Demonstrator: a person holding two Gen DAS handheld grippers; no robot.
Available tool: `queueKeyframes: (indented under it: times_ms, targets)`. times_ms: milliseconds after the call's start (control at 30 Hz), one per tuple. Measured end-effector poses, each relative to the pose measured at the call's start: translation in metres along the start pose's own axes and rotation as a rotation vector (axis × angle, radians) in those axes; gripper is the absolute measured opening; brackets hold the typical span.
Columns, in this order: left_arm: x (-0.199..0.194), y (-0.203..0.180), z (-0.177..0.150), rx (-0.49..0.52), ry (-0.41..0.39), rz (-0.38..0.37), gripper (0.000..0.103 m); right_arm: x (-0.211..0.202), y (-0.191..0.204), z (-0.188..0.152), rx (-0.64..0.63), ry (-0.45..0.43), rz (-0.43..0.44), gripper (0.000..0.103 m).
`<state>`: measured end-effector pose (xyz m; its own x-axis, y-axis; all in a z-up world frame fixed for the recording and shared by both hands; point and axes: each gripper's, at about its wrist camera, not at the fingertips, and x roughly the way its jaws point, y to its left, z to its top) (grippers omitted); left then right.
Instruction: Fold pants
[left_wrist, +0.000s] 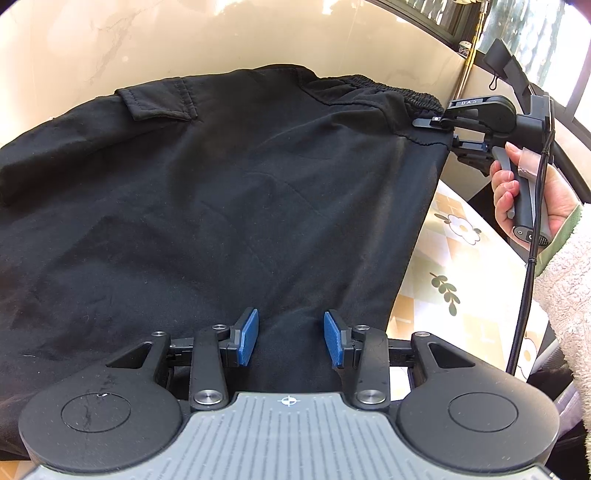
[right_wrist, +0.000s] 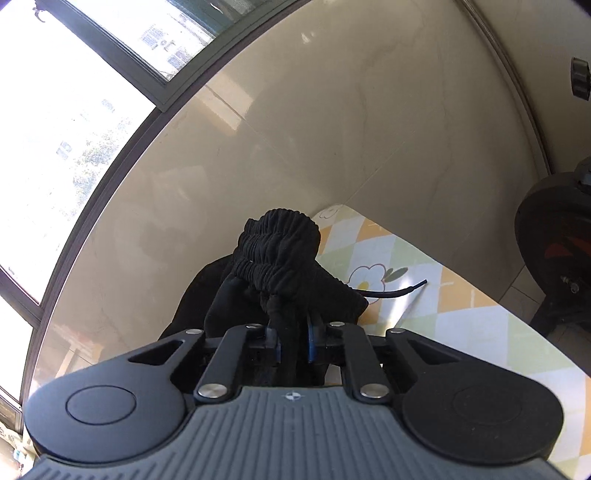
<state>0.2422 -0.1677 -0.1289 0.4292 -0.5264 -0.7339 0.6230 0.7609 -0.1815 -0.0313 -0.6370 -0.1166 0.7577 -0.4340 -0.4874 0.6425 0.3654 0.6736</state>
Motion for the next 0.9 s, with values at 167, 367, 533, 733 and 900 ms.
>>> queueKeyframes:
  times_ms: [167,367,533,733,900]
  targets:
    - [-0.002,0.002,-0.001,-0.006,0.006,-0.024,0.042,-0.001,-0.026,-0.007,0.054,0.022,-0.07,0.012]
    - [-0.005,0.001,-0.002,-0.004,0.008,-0.032,0.041,-0.009,-0.011,-0.002,-0.04,0.041,-0.162,0.05]
    - [-0.02,0.021,0.007,-0.087,-0.025,-0.064,0.041,-0.042,0.04,0.002,-0.272,-0.016,-0.195,0.053]
    - [-0.066,0.06,0.027,-0.212,-0.154,-0.042,0.041,-0.059,0.115,0.003,-0.467,-0.033,-0.088,0.053]
    - [-0.112,0.101,0.029,-0.284,-0.257,0.052,0.042,-0.042,0.166,-0.034,-0.575,0.034,0.025,0.057]
